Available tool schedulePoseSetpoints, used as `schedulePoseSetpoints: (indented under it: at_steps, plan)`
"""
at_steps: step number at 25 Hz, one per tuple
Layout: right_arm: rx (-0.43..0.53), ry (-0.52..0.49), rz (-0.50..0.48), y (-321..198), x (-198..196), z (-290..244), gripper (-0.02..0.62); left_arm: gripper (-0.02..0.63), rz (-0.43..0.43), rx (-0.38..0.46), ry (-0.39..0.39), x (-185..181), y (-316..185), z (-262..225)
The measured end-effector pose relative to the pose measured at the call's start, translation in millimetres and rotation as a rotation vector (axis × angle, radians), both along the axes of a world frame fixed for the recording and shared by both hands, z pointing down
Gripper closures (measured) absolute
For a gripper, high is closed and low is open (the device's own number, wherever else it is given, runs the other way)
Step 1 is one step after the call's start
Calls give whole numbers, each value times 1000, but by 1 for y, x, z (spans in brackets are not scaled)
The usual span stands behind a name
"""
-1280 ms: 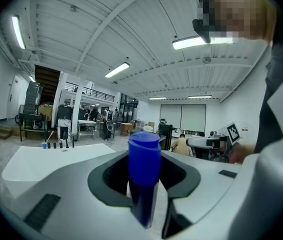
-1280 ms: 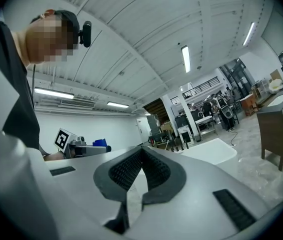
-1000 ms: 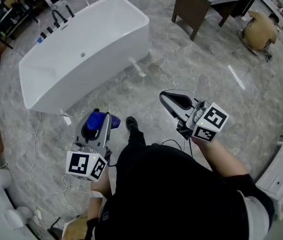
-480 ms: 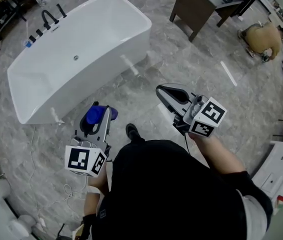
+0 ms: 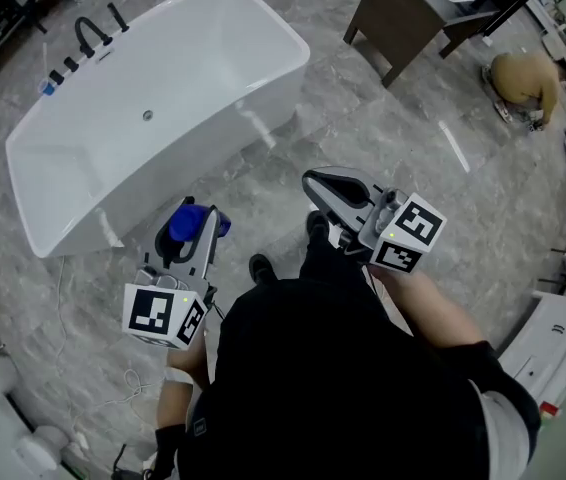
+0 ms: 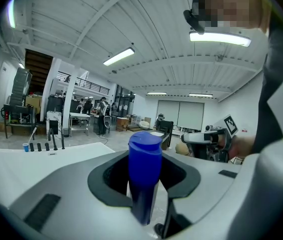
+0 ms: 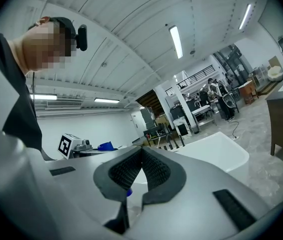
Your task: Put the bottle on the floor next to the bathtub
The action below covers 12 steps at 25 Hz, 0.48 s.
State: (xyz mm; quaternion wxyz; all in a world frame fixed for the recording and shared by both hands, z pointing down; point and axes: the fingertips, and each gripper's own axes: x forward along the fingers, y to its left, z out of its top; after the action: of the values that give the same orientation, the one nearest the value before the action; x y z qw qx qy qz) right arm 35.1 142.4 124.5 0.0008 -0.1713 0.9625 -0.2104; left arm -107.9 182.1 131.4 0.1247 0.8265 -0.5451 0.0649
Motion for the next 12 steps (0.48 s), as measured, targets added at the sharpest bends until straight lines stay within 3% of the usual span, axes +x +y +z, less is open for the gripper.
schedulePoseSetpoints:
  at_steps: [5,12]
  plan:
    - [-22,-20,-51,-62,19,8,568,454,-40,-27,-13,23,-55,3]
    - [-47,27,-211,-155,49,27,568,453,-205,-26,-4,59,-139,-5]
